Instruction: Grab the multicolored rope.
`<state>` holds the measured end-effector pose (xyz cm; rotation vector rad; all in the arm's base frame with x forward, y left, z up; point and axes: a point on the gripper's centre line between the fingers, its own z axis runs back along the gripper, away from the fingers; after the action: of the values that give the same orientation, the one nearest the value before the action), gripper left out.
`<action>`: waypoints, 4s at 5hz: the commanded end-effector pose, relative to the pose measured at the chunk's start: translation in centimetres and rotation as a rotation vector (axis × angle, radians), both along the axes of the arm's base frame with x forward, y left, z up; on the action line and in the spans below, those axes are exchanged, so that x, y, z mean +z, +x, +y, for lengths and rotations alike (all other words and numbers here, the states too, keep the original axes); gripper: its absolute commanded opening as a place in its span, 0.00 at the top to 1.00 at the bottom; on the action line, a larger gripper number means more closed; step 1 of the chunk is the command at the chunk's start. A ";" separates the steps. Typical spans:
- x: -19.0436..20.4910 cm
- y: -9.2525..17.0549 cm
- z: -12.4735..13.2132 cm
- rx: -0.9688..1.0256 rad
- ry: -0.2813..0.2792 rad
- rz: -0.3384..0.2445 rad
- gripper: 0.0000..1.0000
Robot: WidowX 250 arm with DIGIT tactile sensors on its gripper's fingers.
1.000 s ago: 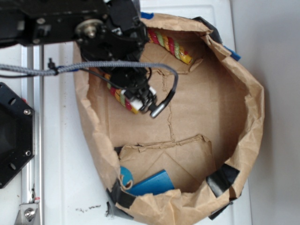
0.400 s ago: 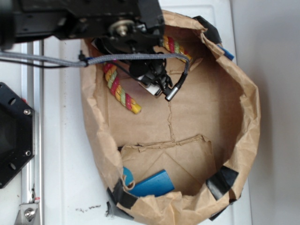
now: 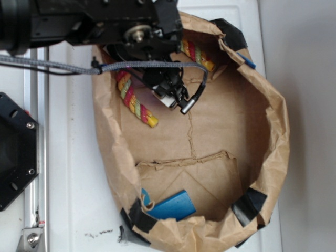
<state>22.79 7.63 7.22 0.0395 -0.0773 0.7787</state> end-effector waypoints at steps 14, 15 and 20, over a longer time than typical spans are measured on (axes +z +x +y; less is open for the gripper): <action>-1.6 -1.4 4.3 0.286 0.169 0.054 0.00; -1.5 -1.4 4.1 0.284 0.170 0.042 0.00; -3.8 -2.4 4.5 0.308 0.129 0.020 0.00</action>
<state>21.15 11.21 3.01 0.1739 -0.0990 1.0155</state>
